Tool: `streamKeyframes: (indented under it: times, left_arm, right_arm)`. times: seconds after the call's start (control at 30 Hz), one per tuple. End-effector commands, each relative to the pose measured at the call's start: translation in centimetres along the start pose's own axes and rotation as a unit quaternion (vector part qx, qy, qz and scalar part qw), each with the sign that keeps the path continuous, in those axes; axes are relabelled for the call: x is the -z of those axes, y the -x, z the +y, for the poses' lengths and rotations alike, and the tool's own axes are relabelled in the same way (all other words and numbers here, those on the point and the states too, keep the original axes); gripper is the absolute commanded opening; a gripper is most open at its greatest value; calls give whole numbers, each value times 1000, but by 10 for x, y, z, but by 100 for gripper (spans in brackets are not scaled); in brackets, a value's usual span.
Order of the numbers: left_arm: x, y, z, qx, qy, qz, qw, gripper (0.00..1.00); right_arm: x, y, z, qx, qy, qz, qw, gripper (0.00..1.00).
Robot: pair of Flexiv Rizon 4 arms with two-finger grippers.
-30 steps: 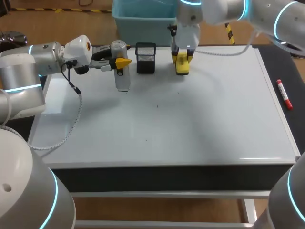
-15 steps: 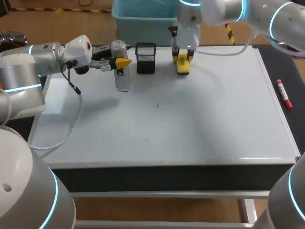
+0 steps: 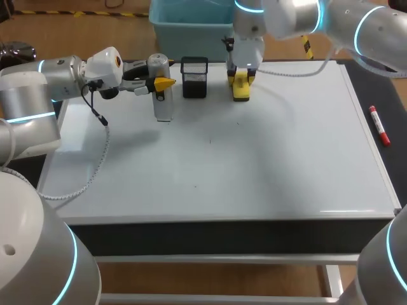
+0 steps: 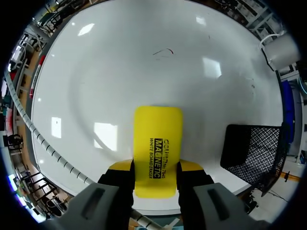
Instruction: Pick up the inspection probe, press it on each red-marked spot on the whiteboard one by one, put down the probe, pick up the eraser, and wipe off all the red marks.
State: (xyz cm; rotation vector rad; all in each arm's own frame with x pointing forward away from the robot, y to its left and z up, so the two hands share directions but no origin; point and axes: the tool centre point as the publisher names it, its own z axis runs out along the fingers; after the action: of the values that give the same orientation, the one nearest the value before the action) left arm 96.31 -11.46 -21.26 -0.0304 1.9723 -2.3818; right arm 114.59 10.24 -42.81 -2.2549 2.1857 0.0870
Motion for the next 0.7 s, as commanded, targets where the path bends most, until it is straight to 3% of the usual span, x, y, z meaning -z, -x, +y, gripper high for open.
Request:
streamKeyframes:
  times: [0.03, 0.07, 0.1, 0.4, 0.5, 0.7]
  left_arm:
    - [0, 1, -1, 0, -1, 0, 1000, 0]
    - [0, 1, -1, 0, -1, 0, 1000, 0]
    - [0, 1, -1, 0, -1, 0, 1000, 0]
    - [0, 1, -1, 0, -1, 0, 1000, 0]
    - [0, 1, -1, 0, -1, 0, 1000, 0]
    - [0, 1, -1, 0, -1, 0, 1000, 0]
  right_arm:
    - [5, -2, 2, -2, -5, 3, 1000, 20]
    - [5, -3, 2, -2, -6, 3, 1000, 49]
    - [7, -4, 1, -4, -10, 2, 1000, 100]
    - [35, -13, 1, -37, -15, -21, 999, 100]
    - [47, -20, -3, -96, 11, -66, 993, 100]
    - [71, -35, -4, -178, 40, -170, 968, 100]
